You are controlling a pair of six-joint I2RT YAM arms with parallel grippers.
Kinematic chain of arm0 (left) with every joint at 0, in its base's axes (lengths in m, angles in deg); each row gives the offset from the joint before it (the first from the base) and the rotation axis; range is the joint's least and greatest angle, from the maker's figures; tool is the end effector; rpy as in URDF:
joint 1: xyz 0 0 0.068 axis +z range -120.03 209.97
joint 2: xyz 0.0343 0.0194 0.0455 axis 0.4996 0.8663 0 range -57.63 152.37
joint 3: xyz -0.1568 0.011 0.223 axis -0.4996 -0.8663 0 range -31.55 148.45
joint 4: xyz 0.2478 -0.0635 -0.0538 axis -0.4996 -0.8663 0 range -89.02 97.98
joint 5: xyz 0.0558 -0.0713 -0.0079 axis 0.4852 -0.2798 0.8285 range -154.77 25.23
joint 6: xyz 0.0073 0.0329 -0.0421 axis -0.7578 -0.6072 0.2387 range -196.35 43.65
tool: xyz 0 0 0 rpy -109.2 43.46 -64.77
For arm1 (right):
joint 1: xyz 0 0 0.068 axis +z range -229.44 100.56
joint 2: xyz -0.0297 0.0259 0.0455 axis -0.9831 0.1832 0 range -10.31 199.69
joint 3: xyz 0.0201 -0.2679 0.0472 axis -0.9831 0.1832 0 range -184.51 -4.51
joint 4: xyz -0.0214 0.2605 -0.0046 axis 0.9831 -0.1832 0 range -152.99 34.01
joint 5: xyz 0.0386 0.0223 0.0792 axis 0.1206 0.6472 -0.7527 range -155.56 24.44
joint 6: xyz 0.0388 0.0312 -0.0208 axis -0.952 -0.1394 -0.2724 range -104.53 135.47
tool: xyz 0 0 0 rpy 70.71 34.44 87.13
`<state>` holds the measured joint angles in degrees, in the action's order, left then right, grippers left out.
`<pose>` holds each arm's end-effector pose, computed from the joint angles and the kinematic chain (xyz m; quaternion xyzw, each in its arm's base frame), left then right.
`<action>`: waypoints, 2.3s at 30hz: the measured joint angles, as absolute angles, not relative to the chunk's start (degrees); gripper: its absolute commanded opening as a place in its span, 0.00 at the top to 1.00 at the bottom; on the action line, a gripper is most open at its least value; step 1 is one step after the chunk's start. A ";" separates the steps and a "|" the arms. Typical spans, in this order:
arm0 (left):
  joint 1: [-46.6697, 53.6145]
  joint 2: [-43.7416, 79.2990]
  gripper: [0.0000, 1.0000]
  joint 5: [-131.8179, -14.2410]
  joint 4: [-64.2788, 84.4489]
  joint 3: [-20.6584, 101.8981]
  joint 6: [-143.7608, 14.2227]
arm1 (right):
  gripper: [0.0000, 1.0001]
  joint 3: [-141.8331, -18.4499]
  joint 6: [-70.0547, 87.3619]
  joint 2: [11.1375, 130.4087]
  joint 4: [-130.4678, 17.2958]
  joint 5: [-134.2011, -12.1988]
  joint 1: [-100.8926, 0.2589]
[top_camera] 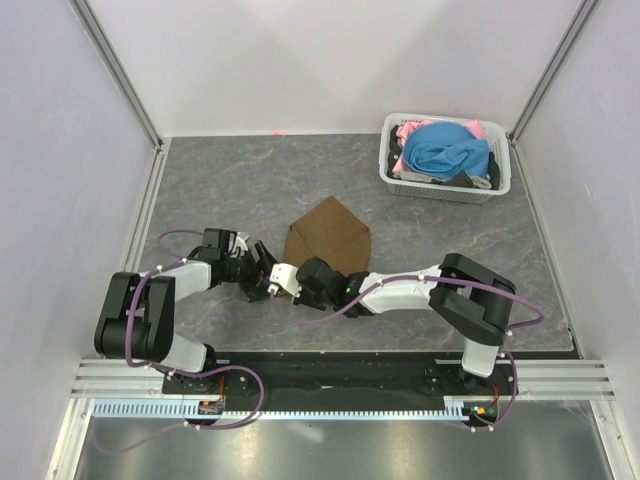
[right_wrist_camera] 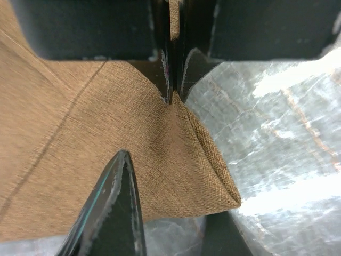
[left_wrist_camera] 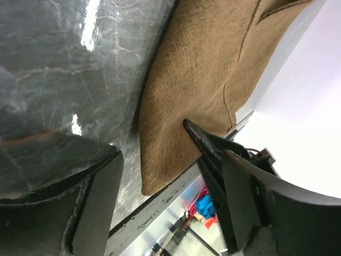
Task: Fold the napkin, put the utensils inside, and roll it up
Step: Roll the napkin with the utensil
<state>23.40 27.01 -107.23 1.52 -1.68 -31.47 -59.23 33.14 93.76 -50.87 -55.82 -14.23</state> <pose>0.2296 -0.0506 0.1230 -0.2113 0.8824 -0.4165 0.0564 0.1595 0.3311 0.1467 -0.5828 0.7100 0.0847 0.3862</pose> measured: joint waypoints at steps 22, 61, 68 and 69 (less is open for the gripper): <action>23.60 1.07 0.15 -85.94 16.28 -18.75 -32.82 | 1.00 -80.01 22.19 105.57 -79.24 -100.45 -31.89; -0.42 7.23 0.37 -78.44 29.19 -17.31 -50.42 | 1.00 -93.17 13.97 123.75 -94.45 -128.78 -41.97; -1.36 8.72 0.72 -78.07 29.32 -17.33 -50.33 | 1.00 -93.17 13.62 123.82 -94.38 -128.93 -42.04; -1.38 8.94 0.78 -77.74 29.30 -17.33 -50.15 | 1.00 -93.17 13.45 123.82 -94.36 -128.96 -42.06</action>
